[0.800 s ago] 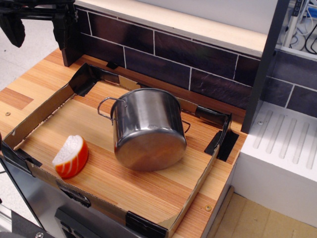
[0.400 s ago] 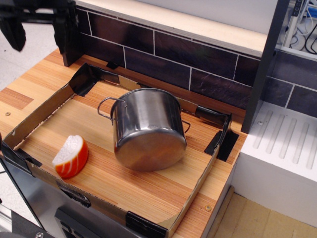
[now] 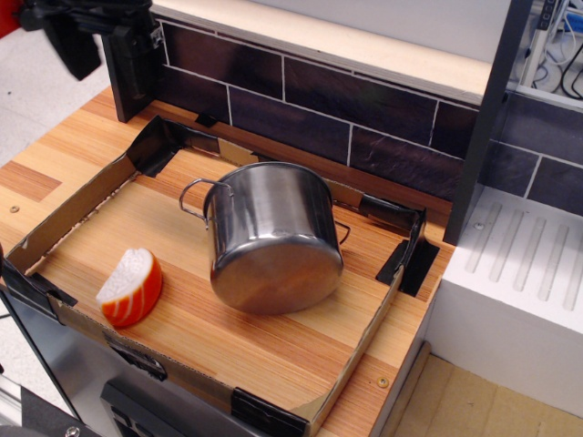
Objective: Upright metal pot
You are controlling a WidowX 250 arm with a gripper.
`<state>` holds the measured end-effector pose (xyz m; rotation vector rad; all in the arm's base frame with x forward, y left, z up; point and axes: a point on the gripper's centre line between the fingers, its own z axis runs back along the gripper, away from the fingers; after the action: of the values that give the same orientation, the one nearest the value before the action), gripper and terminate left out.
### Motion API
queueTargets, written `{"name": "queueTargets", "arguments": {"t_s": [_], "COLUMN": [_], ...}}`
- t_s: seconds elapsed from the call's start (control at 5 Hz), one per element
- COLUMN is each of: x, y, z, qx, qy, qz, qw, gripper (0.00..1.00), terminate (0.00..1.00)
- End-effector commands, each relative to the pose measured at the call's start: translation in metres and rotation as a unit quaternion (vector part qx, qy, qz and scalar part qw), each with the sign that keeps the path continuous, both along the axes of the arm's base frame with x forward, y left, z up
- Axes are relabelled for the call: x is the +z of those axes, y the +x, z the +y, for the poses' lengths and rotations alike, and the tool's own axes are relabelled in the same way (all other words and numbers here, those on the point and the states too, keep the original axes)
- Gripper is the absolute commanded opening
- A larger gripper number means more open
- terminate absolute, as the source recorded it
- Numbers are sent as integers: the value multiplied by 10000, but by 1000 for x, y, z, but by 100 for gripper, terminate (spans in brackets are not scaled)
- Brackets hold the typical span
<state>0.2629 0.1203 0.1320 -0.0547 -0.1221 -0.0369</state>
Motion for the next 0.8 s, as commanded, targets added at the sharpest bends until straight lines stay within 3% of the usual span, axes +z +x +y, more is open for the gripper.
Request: {"name": "queueTargets", "arguments": {"t_s": [0.0,0.4,0.6], "x": [21,-3,-11], "y": [-4,-5,5], "z": [-42,-72,-76], "qx": [-2254,-4248,-4609], "qy": [-860,-1102,-844], "qz": [314,730,641], "qw": [9700,8956,8811], "gripper": [100,100,100], "terminate": [0,0,0]}}
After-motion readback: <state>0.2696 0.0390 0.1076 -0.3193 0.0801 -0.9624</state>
